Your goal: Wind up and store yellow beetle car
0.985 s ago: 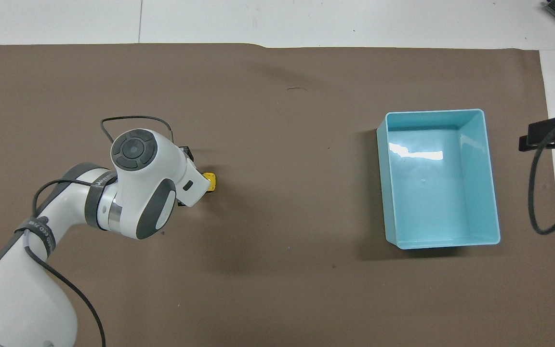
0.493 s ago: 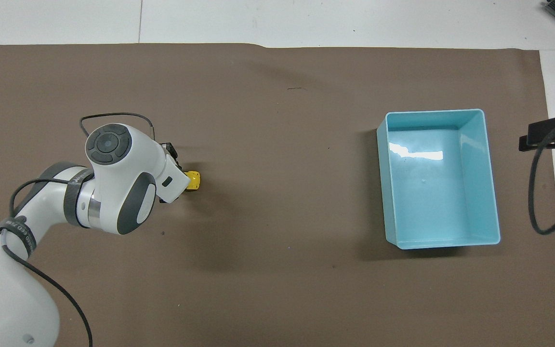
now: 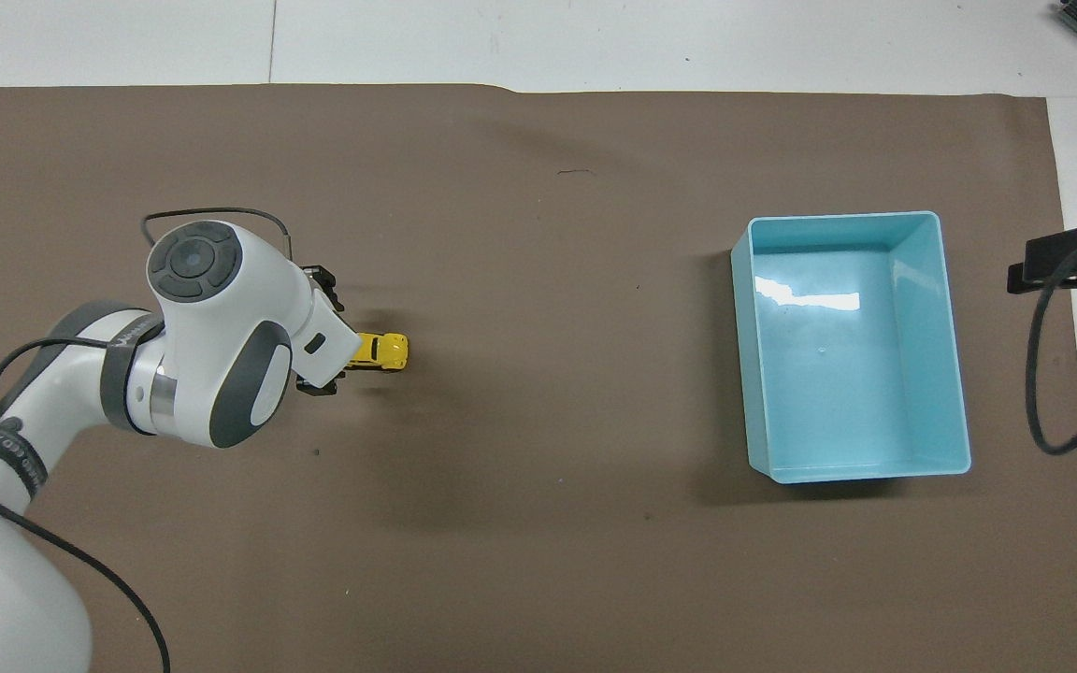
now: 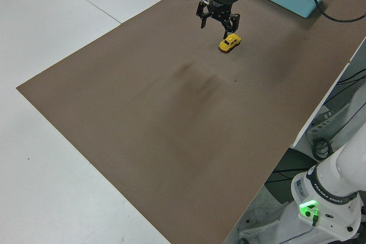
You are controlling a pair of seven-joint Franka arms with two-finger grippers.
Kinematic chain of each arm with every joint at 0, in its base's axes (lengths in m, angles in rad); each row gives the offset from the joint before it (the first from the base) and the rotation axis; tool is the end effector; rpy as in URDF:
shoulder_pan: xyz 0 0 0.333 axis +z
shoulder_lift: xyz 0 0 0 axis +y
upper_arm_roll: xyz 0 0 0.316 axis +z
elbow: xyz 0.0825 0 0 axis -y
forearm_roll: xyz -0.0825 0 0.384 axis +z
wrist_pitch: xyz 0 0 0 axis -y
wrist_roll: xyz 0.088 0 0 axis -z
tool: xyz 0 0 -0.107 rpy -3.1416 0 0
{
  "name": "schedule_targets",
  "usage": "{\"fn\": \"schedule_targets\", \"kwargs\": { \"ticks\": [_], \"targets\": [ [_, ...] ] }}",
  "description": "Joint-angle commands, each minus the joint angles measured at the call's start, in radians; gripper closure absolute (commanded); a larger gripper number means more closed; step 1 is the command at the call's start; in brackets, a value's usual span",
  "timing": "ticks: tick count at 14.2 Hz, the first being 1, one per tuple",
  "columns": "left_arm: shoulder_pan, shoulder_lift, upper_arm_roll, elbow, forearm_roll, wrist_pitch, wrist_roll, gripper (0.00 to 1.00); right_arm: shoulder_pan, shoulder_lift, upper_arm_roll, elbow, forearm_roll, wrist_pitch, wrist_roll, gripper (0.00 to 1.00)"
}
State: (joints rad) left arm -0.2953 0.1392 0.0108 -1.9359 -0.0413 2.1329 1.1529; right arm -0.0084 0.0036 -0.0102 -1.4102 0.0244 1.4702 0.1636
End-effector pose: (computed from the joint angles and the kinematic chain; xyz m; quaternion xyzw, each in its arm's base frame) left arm 0.5712 -0.1691 0.4195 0.7591 -0.6502 0.0334 0.0033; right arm 0.5439 -0.0073 0.6884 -0.9955 0.0894 -0.0272 0.0141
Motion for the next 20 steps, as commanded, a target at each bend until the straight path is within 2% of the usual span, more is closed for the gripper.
{"fn": "schedule_targets", "kwargs": {
  "ticks": [1, 3, 6, 7, 10, 12, 14, 17, 20],
  "targets": [
    [0.083, -0.078, -0.008, -0.003, 0.017, -0.022, -0.151, 0.0, -0.015, -0.011, 0.006, -0.004, 0.009, -0.019, 0.007, 0.0],
    [0.14, -0.101, -0.008, 0.015, 0.017, -0.027, -0.314, 0.0, -0.009, -0.013, 0.013, -0.004, 0.009, -0.028, 0.001, 0.0],
    [0.211, -0.087, -0.009, 0.112, 0.017, -0.19, -0.688, 0.0, -0.002, -0.02, 0.016, -0.012, 0.009, -0.05, -0.024, 0.0],
    [0.218, -0.09, -0.008, 0.129, 0.017, -0.208, -0.802, 0.0, -0.002, -0.027, 0.018, -0.021, 0.009, -0.05, -0.038, 0.0],
    [0.231, -0.101, -0.006, 0.193, 0.015, -0.28, -1.04, 0.0, 0.002, -0.069, 0.022, -0.091, 0.014, -0.042, -0.197, 0.0],
    [0.234, -0.101, -0.006, 0.274, 0.018, -0.393, -1.076, 0.0, 0.002, -0.083, 0.047, -0.108, 0.028, -0.044, -0.358, 0.0],
    [0.234, -0.101, -0.002, 0.337, 0.035, -0.496, -1.073, 0.0, 0.002, -0.105, 0.073, -0.139, 0.028, -0.037, -0.42, 0.0],
    [0.232, -0.102, 0.005, 0.425, 0.06, -0.641, -1.069, 0.0, 0.002, -0.103, 0.104, -0.147, 0.026, -0.022, -0.611, 0.0],
    [0.231, -0.108, 0.003, 0.446, 0.057, -0.677, -1.067, 0.0, 0.027, -0.103, 0.121, -0.191, 0.017, 0.037, -0.841, 0.0]
  ]
}}
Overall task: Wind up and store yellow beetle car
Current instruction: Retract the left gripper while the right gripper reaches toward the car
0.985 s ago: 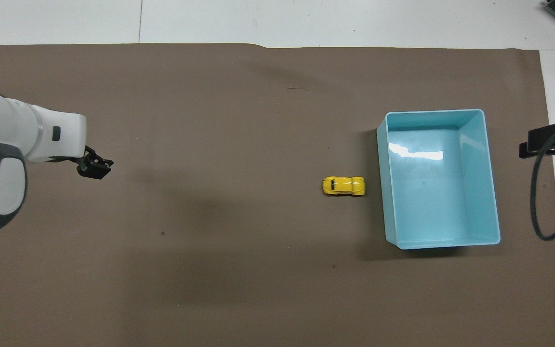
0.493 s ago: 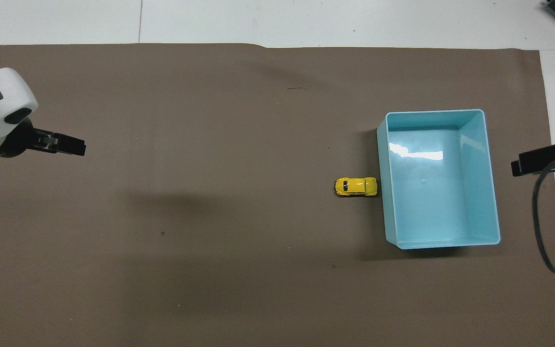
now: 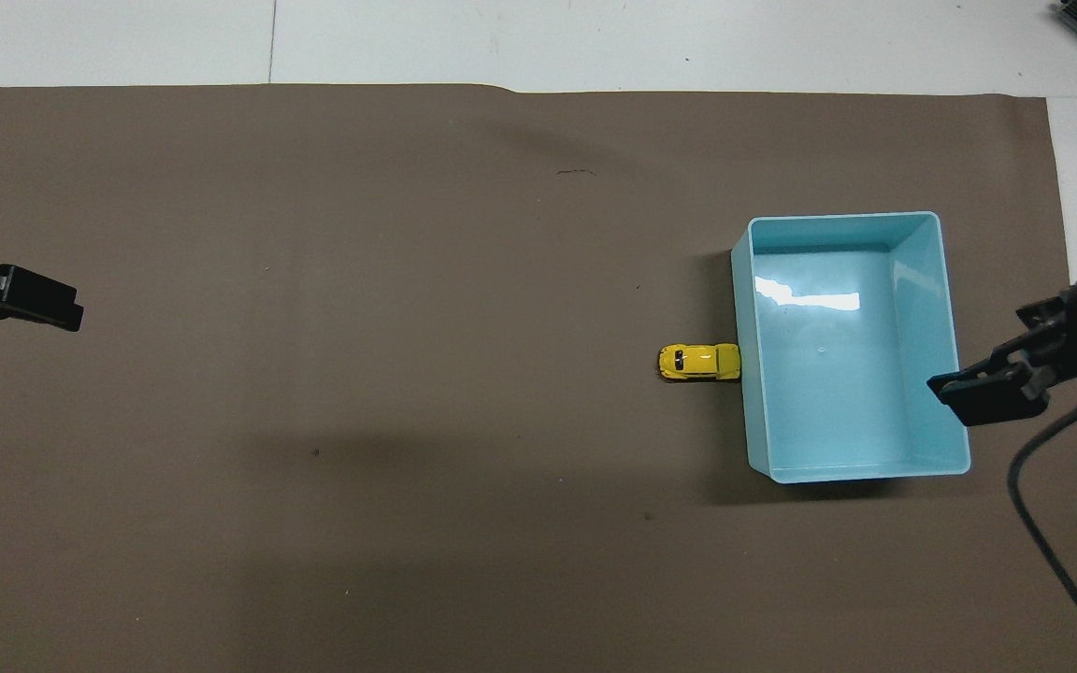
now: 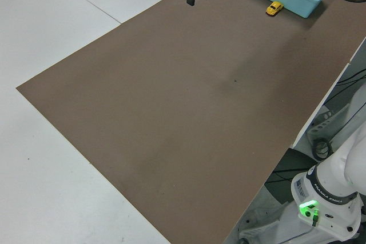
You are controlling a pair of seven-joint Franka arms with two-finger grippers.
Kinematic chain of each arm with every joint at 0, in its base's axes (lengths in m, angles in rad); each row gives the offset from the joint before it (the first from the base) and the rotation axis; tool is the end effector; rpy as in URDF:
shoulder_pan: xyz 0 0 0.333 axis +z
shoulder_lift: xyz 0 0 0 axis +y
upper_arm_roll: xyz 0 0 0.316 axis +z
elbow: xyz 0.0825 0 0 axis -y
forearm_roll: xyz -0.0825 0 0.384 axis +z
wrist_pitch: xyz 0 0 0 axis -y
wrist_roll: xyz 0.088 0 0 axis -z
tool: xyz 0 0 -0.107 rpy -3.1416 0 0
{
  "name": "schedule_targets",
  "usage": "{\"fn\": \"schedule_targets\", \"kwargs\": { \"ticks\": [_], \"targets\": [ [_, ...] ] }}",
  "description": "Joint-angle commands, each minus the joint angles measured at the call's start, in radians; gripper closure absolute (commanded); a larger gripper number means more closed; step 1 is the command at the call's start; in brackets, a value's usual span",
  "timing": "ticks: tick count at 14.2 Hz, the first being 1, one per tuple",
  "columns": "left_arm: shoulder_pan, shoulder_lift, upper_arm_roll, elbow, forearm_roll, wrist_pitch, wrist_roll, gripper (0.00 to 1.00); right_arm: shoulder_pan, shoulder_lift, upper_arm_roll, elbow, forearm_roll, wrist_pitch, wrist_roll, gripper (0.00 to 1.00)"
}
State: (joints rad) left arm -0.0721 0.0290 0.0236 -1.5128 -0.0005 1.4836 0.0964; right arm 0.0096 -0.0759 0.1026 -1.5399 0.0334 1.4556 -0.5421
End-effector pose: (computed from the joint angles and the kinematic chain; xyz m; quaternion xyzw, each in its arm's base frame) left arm 0.5540 -0.0272 0.6281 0.9970 -0.0724 -0.0291 0.0006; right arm 0.5146 0.0644 0.6694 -0.9463 -0.3229 0.0016 0.0134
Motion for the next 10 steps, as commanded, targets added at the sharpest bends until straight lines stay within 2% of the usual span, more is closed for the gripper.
{"fn": "schedule_targets", "kwargs": {
  "ticks": [1, 6, 10],
  "targets": [
    [0.008, -0.02, -0.013, 0.011, 0.013, -0.026, -0.006, 0.0, 0.009, -0.021, 0.008, -0.075, 0.011, 0.071, -0.203, 0.0],
    [0.009, -0.023, -0.013, 0.006, 0.01, -0.032, -0.018, 0.0, 0.027, 0.024, 0.011, -0.095, 0.02, 0.143, -0.527, 0.0],
    [0.008, -0.021, -0.013, 0.006, 0.01, -0.032, -0.018, 0.0, 0.092, 0.117, 0.012, -0.095, -0.001, 0.187, -0.719, 0.0]
  ]
}}
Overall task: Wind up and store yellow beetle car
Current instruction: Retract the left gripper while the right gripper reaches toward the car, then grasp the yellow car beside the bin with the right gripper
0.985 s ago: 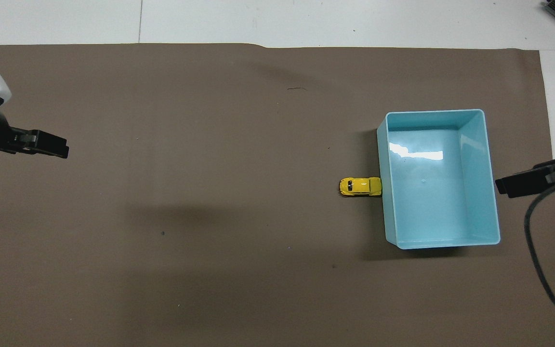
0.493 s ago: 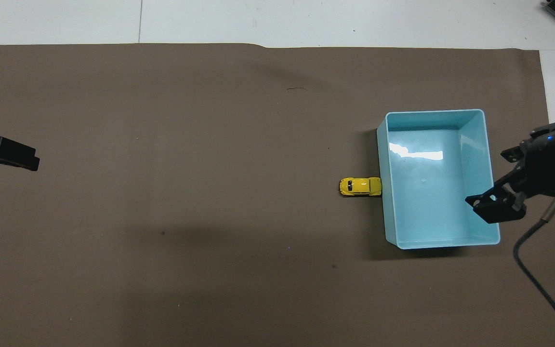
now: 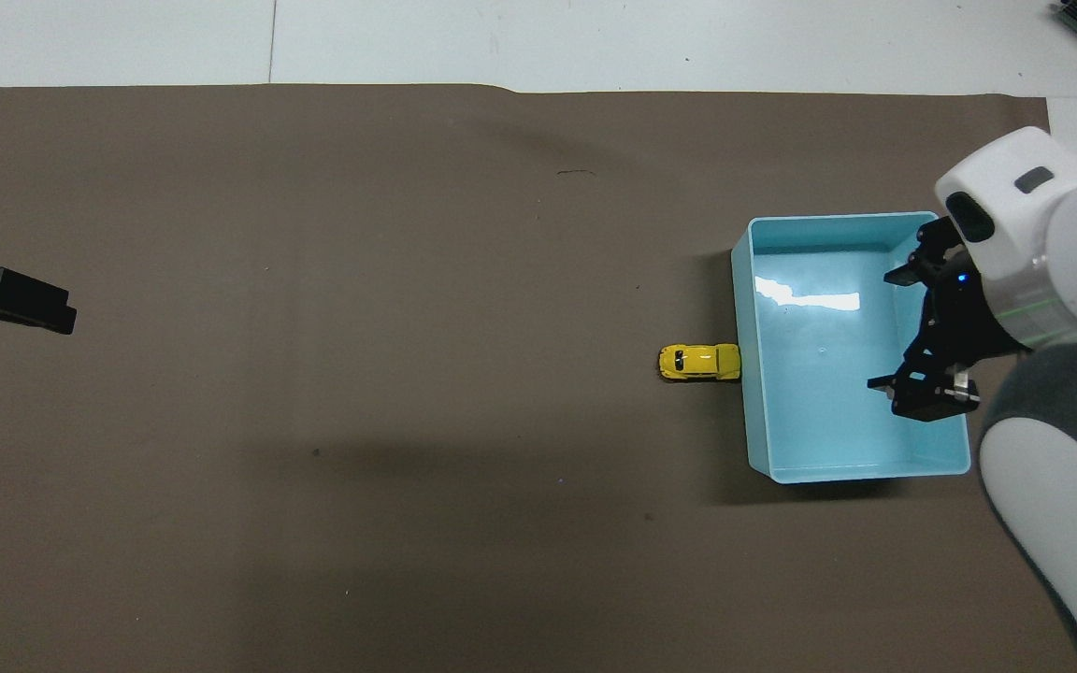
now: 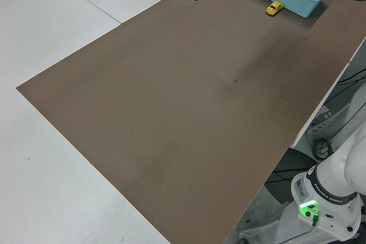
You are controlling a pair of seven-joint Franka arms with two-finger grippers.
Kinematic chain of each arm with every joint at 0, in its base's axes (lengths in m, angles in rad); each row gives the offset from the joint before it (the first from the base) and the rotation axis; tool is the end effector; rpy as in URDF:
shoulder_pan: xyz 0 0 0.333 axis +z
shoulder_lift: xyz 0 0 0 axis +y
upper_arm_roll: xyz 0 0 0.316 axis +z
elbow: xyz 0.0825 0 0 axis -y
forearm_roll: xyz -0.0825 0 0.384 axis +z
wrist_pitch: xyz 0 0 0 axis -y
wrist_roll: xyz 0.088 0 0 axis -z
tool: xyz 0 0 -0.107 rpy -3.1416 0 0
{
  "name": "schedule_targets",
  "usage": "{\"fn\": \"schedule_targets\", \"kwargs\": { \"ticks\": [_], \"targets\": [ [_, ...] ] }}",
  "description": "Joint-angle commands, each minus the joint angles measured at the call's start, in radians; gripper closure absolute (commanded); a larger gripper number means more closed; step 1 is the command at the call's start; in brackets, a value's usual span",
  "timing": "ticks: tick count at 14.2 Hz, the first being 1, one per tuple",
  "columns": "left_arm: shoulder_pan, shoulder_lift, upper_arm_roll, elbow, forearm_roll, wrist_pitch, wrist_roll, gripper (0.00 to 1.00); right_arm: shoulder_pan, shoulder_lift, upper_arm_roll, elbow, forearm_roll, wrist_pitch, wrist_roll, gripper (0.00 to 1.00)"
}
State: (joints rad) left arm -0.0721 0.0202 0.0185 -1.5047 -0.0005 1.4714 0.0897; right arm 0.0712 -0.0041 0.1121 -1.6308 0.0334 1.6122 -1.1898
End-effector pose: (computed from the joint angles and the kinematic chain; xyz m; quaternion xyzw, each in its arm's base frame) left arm 0.5500 -0.0297 0.6357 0.9971 -0.0716 -0.0267 0.0005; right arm 0.5457 0.1048 0.6020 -0.7738 -0.6331 -0.0016 0.0179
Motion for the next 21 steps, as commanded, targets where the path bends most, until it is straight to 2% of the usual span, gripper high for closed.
{"fn": "schedule_targets", "kwargs": {
  "ticks": [1, 4, 11, 14, 19, 21],
  "targets": [
    [0.008, -0.014, -0.008, -0.002, 0.01, -0.02, -0.012, 0.0, 0.053, 0.067, 0.003, -0.006, -0.01, 0.037, -0.071, 0.0],
    [0.008, -0.013, -0.008, -0.002, 0.01, -0.02, -0.012, 0.0, 0.067, 0.11, 0.003, -0.041, -0.017, 0.11, -0.074, 0.0],
    [0.008, -0.014, -0.008, -0.002, 0.01, -0.02, -0.012, 0.0, 0.071, 0.115, 0.003, -0.219, -0.023, 0.316, -0.119, 0.0],
    [0.008, -0.014, -0.008, -0.002, 0.01, -0.02, -0.012, 0.0, 0.082, 0.164, 0.003, -0.233, -0.023, 0.377, -0.128, 0.0],
    [0.008, -0.014, -0.008, -0.002, 0.01, -0.02, -0.012, 0.0, 0.091, 0.179, 0.003, -0.337, -0.027, 0.515, -0.128, 0.0],
    [0.008, -0.014, -0.008, -0.002, 0.01, -0.02, -0.012, 0.0, 0.094, 0.206, 0.003, -0.35, -0.027, 0.563, -0.12, 0.0]
  ]
}}
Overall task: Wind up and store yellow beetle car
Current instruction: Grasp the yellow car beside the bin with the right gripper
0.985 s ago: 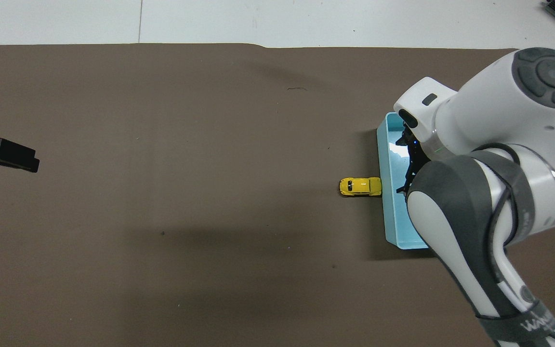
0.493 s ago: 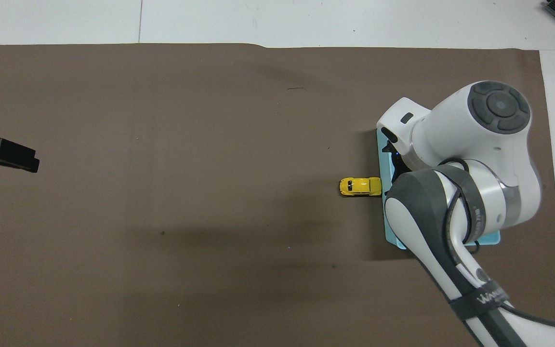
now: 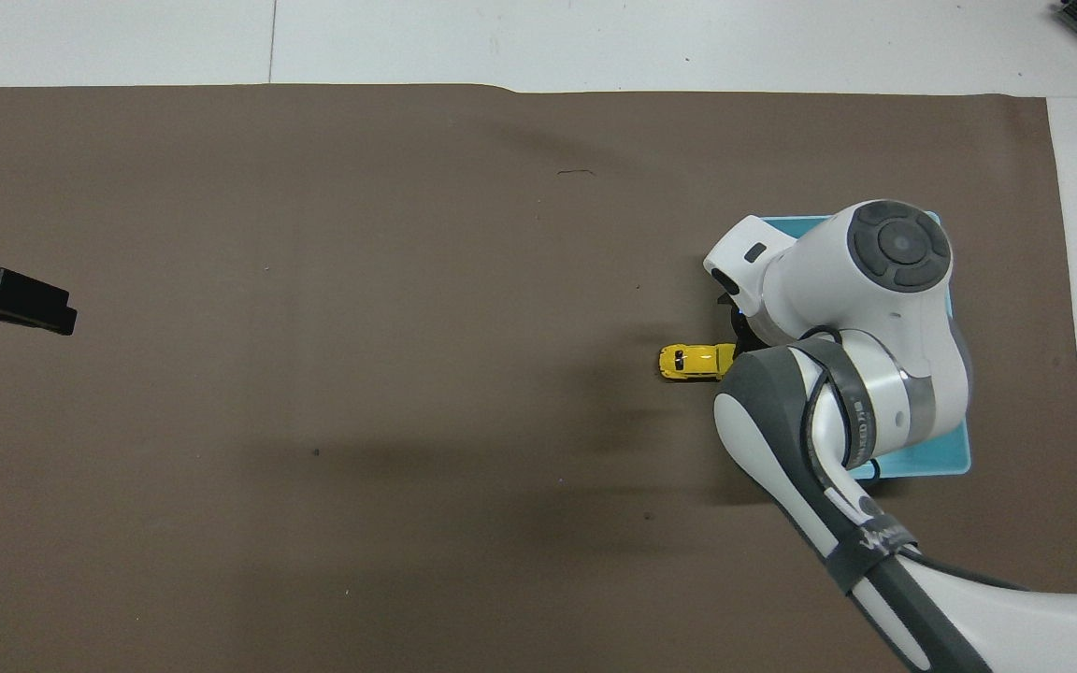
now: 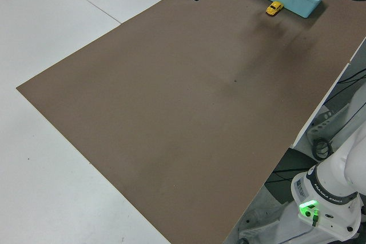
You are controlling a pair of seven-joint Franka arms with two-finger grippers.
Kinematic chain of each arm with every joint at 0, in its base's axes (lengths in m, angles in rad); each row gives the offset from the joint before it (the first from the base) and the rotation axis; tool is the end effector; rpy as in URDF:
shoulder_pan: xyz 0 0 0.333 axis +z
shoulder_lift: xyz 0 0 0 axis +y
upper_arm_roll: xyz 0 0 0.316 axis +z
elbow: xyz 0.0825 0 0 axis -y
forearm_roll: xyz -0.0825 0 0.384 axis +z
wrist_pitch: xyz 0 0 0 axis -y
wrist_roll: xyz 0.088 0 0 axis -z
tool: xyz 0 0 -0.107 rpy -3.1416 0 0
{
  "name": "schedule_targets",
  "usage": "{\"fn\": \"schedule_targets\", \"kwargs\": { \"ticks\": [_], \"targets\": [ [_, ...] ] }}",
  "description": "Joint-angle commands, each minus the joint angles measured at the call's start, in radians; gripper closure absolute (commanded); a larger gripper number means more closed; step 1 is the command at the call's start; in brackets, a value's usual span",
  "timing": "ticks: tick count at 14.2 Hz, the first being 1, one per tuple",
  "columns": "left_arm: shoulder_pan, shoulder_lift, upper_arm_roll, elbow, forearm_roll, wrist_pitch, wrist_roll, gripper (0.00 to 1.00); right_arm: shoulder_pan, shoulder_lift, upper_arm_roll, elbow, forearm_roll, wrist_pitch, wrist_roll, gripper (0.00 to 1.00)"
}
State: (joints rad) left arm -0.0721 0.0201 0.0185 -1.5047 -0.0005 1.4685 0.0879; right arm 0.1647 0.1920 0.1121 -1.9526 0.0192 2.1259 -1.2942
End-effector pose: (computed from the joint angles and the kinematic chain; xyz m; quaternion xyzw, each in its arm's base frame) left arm 0.5497 -0.0297 0.6356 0.9971 -0.0707 -0.0281 0.0005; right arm 0.5722 0.1611 0.3804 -0.7112 -0.7027 -0.0015 0.0207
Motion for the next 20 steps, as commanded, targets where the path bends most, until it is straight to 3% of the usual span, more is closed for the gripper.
{"fn": "schedule_targets", "kwargs": {
  "ticks": [1, 10, 13, 14, 16, 17, 20],
  "targets": [
    [0.008, -0.014, -0.008, -0.002, 0.01, -0.017, -0.01, 0.0, 0.01, 0.027, 0.001, -0.028, -0.013, 0.067, -0.013, 0.0],
    [0.008, -0.014, -0.008, -0.002, 0.01, -0.017, -0.01, 0.0, 0.024, 0.119, 0.003, -0.04, -0.044, 0.155, -0.005, 0.01],
    [0.008, -0.014, -0.008, -0.002, 0.01, -0.017, -0.01, 0.0, 0.038, 0.119, 0.003, -0.04, -0.044, 0.146, 0.021, 0.16],
    [0.008, -0.014, -0.008, -0.002, 0.01, -0.017, -0.01, 0.0, 0.048, 0.116, 0.001, -0.038, -0.044, 0.137, 0.021, 0.31],
    [0.009, -0.012, -0.008, -0.002, 0.01, -0.017, -0.01, 0.0, 0.048, 0.115, 0.001, -0.038, -0.044, 0.123, 0.029, 0.85],
    [0.008, -0.012, -0.008, -0.002, 0.01, -0.017, -0.01, 0.0, 0.048, 0.115, 0.001, -0.038, -0.044, 0.109, 0.029, 1.0],
    [0.008, -0.014, -0.008, -0.002, 0.01, -0.017, -0.01, 0.0, 0.048, 0.116, 0.001, -0.022, -0.059, 0.08, 0.032, 1.0]
  ]
}}
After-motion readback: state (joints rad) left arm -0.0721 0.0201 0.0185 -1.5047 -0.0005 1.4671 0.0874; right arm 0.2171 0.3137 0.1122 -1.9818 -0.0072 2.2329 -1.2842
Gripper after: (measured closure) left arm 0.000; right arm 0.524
